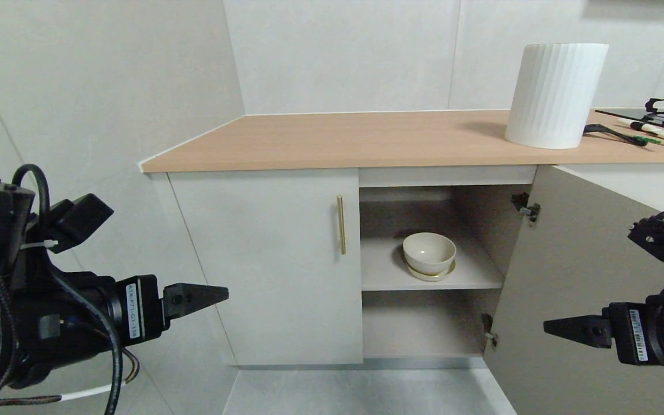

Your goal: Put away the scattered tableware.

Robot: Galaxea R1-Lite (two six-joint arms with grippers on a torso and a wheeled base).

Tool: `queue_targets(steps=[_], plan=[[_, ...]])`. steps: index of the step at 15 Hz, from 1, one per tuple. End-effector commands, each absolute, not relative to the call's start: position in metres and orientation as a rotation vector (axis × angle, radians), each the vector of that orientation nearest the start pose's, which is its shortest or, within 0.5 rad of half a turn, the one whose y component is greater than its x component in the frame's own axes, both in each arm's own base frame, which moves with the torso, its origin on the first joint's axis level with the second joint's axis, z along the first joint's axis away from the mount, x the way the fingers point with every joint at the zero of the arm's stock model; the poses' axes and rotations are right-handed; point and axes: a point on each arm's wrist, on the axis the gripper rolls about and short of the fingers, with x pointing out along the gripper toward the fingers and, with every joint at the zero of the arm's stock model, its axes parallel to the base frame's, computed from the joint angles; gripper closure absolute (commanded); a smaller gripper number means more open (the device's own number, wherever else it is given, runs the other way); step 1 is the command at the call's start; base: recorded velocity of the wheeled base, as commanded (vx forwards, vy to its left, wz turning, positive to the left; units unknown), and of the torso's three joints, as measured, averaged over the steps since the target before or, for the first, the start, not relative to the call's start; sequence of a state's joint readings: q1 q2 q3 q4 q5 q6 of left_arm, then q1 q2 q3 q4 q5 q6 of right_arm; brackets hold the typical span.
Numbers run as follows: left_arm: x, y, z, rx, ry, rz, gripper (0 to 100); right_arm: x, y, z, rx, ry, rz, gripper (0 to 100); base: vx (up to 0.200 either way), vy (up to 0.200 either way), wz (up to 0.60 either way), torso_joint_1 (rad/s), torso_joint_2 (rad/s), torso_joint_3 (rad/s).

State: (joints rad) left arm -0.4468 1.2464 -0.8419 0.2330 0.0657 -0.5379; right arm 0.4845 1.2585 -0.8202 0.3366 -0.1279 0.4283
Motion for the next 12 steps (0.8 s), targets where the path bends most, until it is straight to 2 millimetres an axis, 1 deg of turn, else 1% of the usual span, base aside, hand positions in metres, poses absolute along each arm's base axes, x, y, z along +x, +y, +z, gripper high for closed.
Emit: queue_targets(steps=[1,7,12], plan=[[0.1611,-0.0755,0.2234,-0.351,0.702,-0.189,0,0.1532,0.0774,0.2075,0.168,0.799,0.173,0,-0.2,0.0,0.0,-0.002,0.0,0.007],[0.161,-0.0754,0.223,-0.351,0.704,-0.188,0,0.1515,0.0765,0.209,0.171,0.79,0.172,0,-0.2,0.0,0.0,0.005,0.0,-0.003],[0.1598,-0.0749,0.2225,-0.35,0.704,-0.19,0,0.1498,0.0755,0.2106,0.173,0.78,0.172,0,0.0,0.0,0.0,0.0,0.0,0.0]])
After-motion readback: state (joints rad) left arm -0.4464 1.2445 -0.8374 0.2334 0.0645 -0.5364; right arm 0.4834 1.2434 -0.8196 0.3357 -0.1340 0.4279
